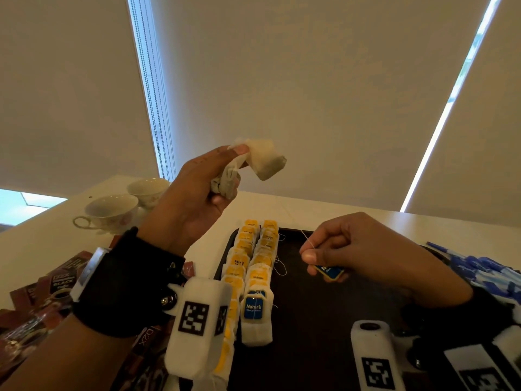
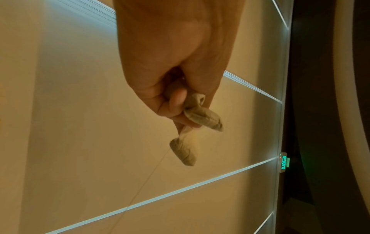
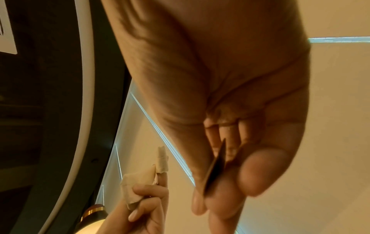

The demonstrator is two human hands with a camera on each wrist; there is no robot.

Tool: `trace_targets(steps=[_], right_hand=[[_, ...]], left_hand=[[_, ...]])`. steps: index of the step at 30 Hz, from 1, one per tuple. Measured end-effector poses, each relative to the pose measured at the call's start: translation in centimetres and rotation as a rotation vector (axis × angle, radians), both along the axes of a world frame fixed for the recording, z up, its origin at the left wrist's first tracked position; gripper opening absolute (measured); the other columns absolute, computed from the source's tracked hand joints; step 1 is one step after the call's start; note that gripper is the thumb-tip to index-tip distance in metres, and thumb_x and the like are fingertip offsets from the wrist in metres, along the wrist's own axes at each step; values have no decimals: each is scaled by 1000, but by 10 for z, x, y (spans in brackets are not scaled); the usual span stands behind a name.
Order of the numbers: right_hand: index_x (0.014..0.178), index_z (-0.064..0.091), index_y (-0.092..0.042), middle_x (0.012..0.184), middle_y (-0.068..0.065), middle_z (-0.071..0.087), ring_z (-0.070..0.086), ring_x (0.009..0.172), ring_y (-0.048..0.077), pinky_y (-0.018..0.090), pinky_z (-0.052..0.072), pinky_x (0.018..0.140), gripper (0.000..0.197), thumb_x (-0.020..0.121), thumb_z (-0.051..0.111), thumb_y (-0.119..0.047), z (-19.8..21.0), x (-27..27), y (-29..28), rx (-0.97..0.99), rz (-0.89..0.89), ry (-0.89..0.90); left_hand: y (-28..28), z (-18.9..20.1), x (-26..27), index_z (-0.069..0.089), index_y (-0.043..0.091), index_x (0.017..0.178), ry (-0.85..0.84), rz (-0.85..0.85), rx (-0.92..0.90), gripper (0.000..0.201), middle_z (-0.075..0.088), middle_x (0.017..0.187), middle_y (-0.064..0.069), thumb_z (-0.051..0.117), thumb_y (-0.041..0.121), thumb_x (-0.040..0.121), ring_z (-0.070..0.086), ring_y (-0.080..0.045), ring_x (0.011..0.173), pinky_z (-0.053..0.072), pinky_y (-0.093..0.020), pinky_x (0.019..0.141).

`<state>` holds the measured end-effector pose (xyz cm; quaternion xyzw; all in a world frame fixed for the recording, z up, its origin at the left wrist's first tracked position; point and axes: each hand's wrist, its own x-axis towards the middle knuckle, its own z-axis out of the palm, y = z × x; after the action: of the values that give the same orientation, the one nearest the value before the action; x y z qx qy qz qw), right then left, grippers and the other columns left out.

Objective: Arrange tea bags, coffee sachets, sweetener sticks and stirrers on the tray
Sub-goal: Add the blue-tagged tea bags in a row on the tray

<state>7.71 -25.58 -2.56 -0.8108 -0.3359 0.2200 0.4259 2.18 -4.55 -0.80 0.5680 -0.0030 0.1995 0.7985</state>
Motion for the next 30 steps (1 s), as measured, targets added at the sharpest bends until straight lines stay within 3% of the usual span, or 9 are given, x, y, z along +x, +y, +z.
trace_targets(steps=[3, 8, 12, 14, 16, 18, 23, 28, 30], right_hand=[[87, 66, -15, 75, 0, 74, 69, 67, 7, 14, 50, 56, 5, 82, 66, -16, 2, 0, -1, -18, -9, -33], [96, 67, -20, 86, -3, 74, 70, 82, 8, 23, 56, 76, 18, 83, 66, -8, 15, -7, -11, -129, 131, -69], [93, 71, -21, 83, 1, 70, 71, 72, 15, 24, 56, 69, 27, 67, 75, -15, 32, -17, -22, -2, 180, -35], [94, 70, -21, 79, 3, 69, 71, 69, 18, 25, 56, 65, 35, 60, 73, -16, 39, -18, -30, 85, 174, -10], [92, 70, -27, 79, 3, 69, 70, 69, 16, 26, 56, 65, 34, 60, 74, -18, 42, -17, -36, 84, 186, -34], [91, 71, -29, 79, 0, 69, 67, 67, 11, 20, 53, 64, 30, 63, 75, -19, 41, -14, -39, 12, 206, -57], [91, 71, -22, 78, -4, 72, 69, 69, 7, 10, 46, 61, 21, 78, 72, -5, 27, -6, -30, -167, 166, -112], [95, 70, -21, 92, 4, 71, 69, 81, 8, 28, 57, 78, 18, 80, 70, -10, 9, -5, -7, -236, 191, -136], [96, 68, -21, 95, 5, 70, 68, 83, 9, 27, 57, 77, 18, 82, 69, -10, 3, -7, 0, -226, 216, -121]], left_hand=[[0, 0, 0, 60, 14, 82, -1, 71, 56, 16, 53, 59, 7, 62, 28, 74, 39, -3, 38, 28, -11, 34], [1, -5, 0, 62, 12, 77, -16, 319, 390, 12, 53, 55, 9, 67, 21, 84, 48, -3, 46, 40, -16, 42], [-2, -7, -2, 61, 12, 75, -43, 333, 710, 12, 57, 64, 4, 70, 17, 82, 55, -2, 53, 46, -14, 48], [-3, -8, -2, 61, 15, 74, -6, 317, 741, 12, 58, 63, 8, 69, 18, 82, 57, -1, 55, 46, -13, 49], [-5, -8, -1, 59, 14, 73, 33, 260, 650, 14, 55, 54, 12, 66, 16, 84, 54, -2, 48, 43, -13, 44], [-6, -5, -1, 56, 13, 71, 70, 176, 458, 17, 49, 47, 11, 62, 16, 86, 46, -3, 39, 36, -13, 39], [-8, 2, -3, 57, 13, 82, 161, -78, -23, 15, 50, 65, 3, 61, 24, 73, 35, -4, 38, 22, -12, 36], [-15, 7, -10, 55, 11, 88, 145, -132, -194, 18, 56, 65, 5, 56, 20, 72, 38, -4, 36, 19, -10, 33], [-17, 8, -11, 54, 10, 89, 136, -142, -207, 20, 53, 63, 5, 54, 20, 72, 38, -4, 35, 19, -9, 33]])
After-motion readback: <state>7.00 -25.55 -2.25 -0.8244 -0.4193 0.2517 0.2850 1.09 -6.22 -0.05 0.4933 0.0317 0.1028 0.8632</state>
